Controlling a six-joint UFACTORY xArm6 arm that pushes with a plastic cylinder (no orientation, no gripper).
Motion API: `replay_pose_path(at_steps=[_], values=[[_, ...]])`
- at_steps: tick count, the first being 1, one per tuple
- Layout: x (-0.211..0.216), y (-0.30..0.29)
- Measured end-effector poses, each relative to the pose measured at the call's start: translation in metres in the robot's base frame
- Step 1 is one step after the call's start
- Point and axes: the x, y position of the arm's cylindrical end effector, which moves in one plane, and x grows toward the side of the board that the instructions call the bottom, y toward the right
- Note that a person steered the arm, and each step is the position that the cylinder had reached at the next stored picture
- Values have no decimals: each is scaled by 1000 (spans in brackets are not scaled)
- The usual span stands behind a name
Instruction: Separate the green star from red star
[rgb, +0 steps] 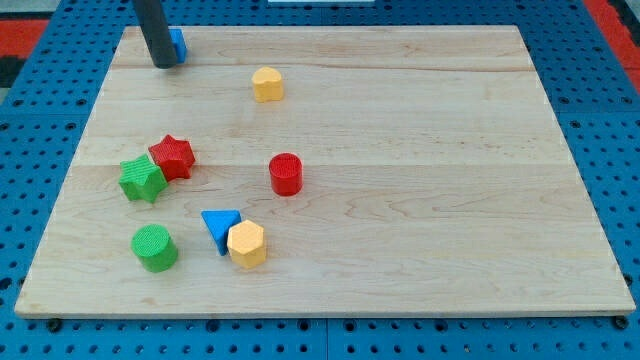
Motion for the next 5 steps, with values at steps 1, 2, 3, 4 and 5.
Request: replay_pose_path(at_steps=[1, 2, 3, 4, 5], values=[[47, 8], [86, 30], [112, 82], [147, 105], [167, 83]])
